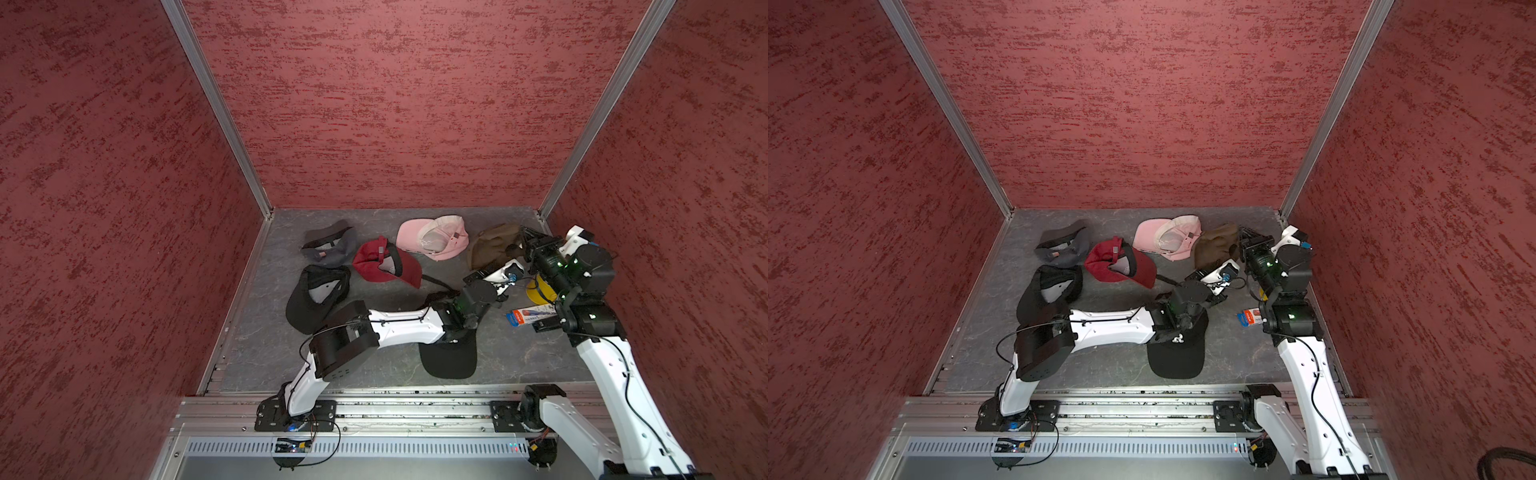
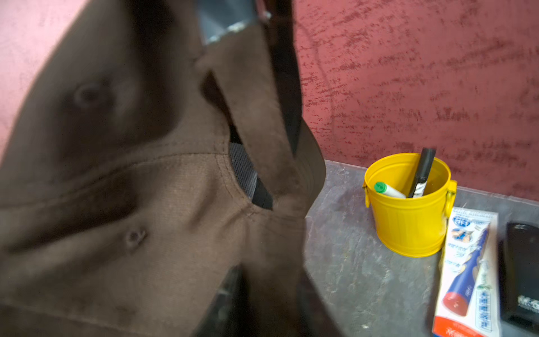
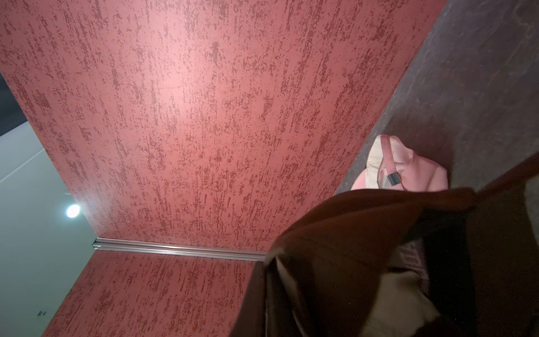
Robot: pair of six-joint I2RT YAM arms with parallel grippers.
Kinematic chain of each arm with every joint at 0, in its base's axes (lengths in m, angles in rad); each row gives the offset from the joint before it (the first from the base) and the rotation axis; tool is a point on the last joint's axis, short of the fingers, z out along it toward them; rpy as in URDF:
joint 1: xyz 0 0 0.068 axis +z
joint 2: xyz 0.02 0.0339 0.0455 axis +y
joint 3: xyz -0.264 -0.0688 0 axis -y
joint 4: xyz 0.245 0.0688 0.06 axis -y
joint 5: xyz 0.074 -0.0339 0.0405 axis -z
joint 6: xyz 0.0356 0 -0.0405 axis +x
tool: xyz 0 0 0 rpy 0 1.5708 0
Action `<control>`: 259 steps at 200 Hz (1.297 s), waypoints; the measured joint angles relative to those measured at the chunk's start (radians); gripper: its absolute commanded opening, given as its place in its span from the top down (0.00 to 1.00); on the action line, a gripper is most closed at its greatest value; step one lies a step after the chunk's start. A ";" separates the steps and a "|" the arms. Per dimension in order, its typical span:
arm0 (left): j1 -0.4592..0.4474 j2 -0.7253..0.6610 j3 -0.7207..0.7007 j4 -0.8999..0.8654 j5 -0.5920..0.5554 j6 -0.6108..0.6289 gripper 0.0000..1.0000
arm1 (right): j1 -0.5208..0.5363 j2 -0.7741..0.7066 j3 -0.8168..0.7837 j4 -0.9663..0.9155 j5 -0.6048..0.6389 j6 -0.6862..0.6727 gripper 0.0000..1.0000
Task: Open the adjustable buckle of the baseball cap
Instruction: Pick up the baseball cap from the center of the board.
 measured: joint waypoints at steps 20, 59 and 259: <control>0.000 -0.003 -0.033 0.013 0.002 0.003 1.00 | 0.000 -0.004 -0.022 0.005 -0.008 0.011 1.00; -0.002 -0.048 -0.115 0.017 0.032 0.002 1.00 | 0.000 0.002 -0.042 0.006 -0.018 0.018 1.00; 0.073 -0.353 -0.170 -0.206 0.240 -0.129 1.00 | 0.000 -0.002 -0.201 0.343 -0.234 -0.248 0.43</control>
